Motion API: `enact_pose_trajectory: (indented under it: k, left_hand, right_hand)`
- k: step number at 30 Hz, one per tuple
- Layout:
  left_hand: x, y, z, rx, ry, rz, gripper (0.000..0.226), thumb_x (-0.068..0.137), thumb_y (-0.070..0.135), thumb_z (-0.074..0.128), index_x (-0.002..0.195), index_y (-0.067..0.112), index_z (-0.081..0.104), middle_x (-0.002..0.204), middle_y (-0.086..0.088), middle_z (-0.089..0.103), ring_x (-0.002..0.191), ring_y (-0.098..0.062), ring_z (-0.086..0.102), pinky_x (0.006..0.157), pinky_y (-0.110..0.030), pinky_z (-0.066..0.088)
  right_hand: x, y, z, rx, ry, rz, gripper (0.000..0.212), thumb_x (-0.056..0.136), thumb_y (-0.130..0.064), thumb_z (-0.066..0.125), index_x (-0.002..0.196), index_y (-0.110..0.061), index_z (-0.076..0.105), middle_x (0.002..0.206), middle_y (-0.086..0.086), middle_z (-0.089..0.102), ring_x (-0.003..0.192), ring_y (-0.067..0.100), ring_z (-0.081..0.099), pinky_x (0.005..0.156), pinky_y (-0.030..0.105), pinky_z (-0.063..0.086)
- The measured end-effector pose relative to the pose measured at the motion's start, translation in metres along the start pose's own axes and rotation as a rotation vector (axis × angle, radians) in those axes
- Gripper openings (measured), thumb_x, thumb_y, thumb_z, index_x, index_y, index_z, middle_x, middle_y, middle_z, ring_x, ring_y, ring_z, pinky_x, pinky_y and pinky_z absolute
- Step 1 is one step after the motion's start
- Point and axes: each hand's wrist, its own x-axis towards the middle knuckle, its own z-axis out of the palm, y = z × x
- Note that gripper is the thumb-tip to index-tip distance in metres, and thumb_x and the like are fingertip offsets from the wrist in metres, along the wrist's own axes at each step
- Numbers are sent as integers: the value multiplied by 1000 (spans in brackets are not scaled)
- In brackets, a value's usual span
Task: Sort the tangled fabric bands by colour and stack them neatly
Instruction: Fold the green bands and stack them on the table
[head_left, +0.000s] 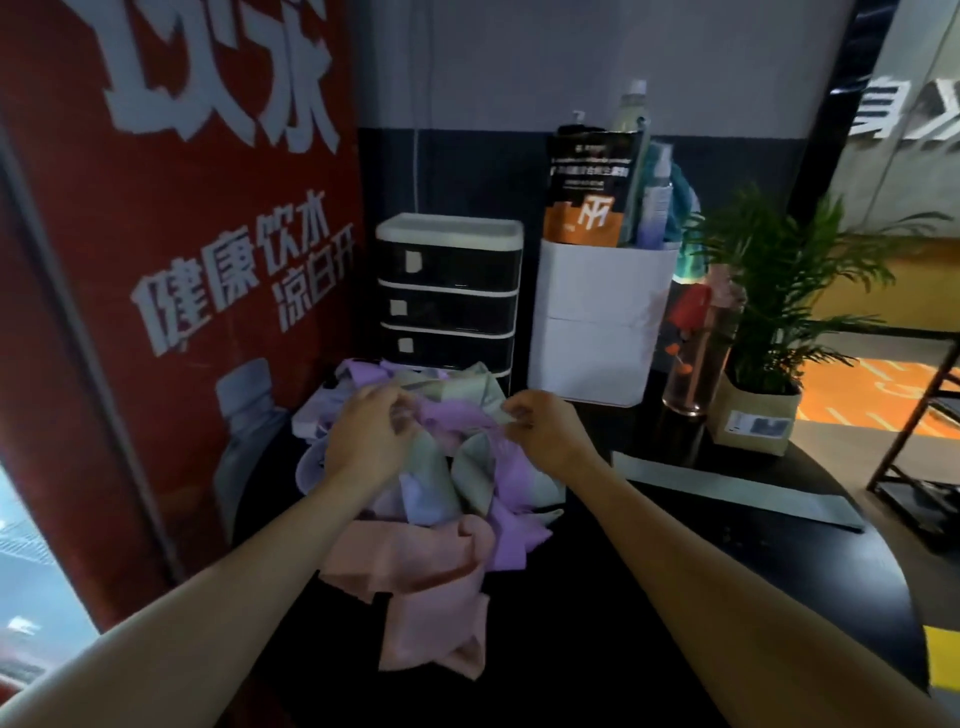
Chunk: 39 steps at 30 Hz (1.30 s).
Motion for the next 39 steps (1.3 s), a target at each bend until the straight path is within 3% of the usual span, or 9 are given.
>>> enact_pose_trajectory:
  k: [5,9,12,17,22,25,29,33,39]
  left_hand:
    - [4,-27,-8,15,52,-92,34,88,19,61,120,9,55,127,-12,46,116,-30,46,91,-38,42]
    - [12,-41,-10,-62,73,-277,47,88,19,60,130,6,42,134,-18,35,123,-36,35,100,-42,35]
    - [21,-55,-1,-154,28,-419,42,90,23,58,124,1,44,129,-20,41,115,-38,44,91,-40,40]
    - [28,-58,4,-220,-23,-332,18,93,19,55,96,3,62,91,-6,61,91,-26,59,72,-28,40]
    - [51,-36,-12,-395,96,-224,9,91,11,59,96,5,63,89,-3,62,83,-16,56,76,-27,45]
    - [66,-13,-25,-501,106,-174,6,89,14,62,91,9,64,79,7,60,72,-6,55,67,-16,45]
    - [78,27,-33,-758,31,-169,4,88,11,63,87,8,65,81,-4,65,74,-14,61,69,-24,52]
    - [80,71,-39,-959,-56,-189,6,87,10,64,81,9,63,74,-4,62,64,-11,59,52,-18,49]
    - [75,102,-34,-1059,-181,-116,5,88,12,62,83,10,62,81,-5,62,72,-6,61,62,-16,54]
  right_hand:
    - [17,-18,26,-69,-14,-70,29,84,-7,63,113,-2,64,114,14,64,105,27,60,87,28,44]
    - [29,-29,38,-105,-57,-134,18,82,-8,64,96,2,68,96,18,68,91,29,62,78,35,46]
    - [36,-30,46,-138,-86,-150,17,82,-14,65,94,-4,70,93,14,69,88,27,63,76,32,47]
    - [41,-27,50,-124,-109,-139,22,83,-11,64,104,-6,68,106,10,68,98,24,62,86,30,48]
    - [48,-30,41,47,-61,-138,19,82,-4,66,101,-1,67,90,4,64,81,13,54,66,8,40]
    - [55,-38,30,233,14,-143,20,81,1,68,100,4,66,87,8,62,80,14,53,77,21,46]
    - [53,-59,6,387,1,-214,20,83,-6,68,102,-1,66,91,6,65,75,5,58,72,10,48]
    - [45,-70,-15,436,-25,-248,20,81,-11,71,97,-2,64,81,-2,63,63,-7,57,66,9,48]
    - [38,-65,-50,253,127,-256,12,85,-6,61,85,6,61,77,21,61,68,34,56,63,39,46]
